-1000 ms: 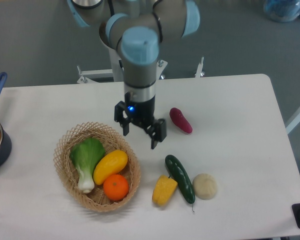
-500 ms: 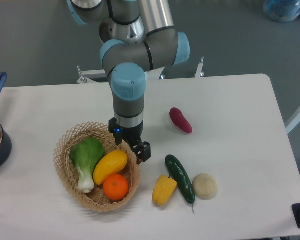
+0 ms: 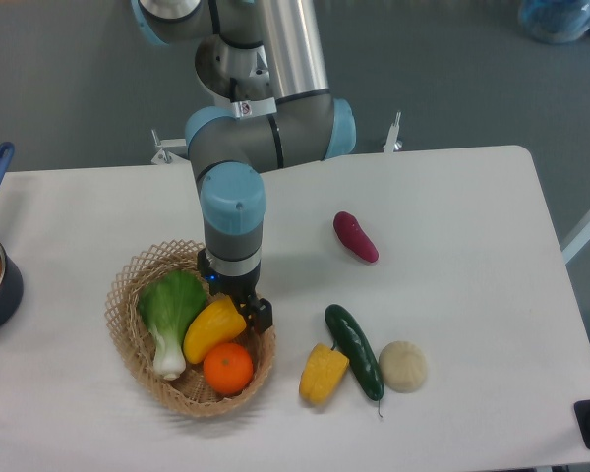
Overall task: Pick up the mango from the basket
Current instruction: 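Lower the gripper onto the yellow mango and close on it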
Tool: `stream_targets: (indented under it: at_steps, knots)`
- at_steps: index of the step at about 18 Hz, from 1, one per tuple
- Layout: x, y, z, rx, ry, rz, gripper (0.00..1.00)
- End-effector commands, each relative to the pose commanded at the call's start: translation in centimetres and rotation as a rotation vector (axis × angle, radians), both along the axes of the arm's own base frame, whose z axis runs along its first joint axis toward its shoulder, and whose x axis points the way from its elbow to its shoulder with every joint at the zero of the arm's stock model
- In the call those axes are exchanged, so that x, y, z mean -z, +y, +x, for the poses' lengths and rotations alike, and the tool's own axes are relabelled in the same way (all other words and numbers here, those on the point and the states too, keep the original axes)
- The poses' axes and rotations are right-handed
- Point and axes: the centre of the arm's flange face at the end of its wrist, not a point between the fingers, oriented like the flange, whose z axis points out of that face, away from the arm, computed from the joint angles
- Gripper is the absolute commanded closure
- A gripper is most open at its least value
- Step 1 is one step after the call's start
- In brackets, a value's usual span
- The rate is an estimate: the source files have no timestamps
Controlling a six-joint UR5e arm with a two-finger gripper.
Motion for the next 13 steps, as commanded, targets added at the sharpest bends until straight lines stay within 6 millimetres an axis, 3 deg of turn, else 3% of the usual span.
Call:
stream_targets:
  at_steps: [9, 13]
  knots:
    - [0.82, 0.39, 0.15, -0.024, -0.008, -0.007, 0.01]
    - [0.31, 0.56, -0.1, -0.026, -0.001, 0.002, 0.54]
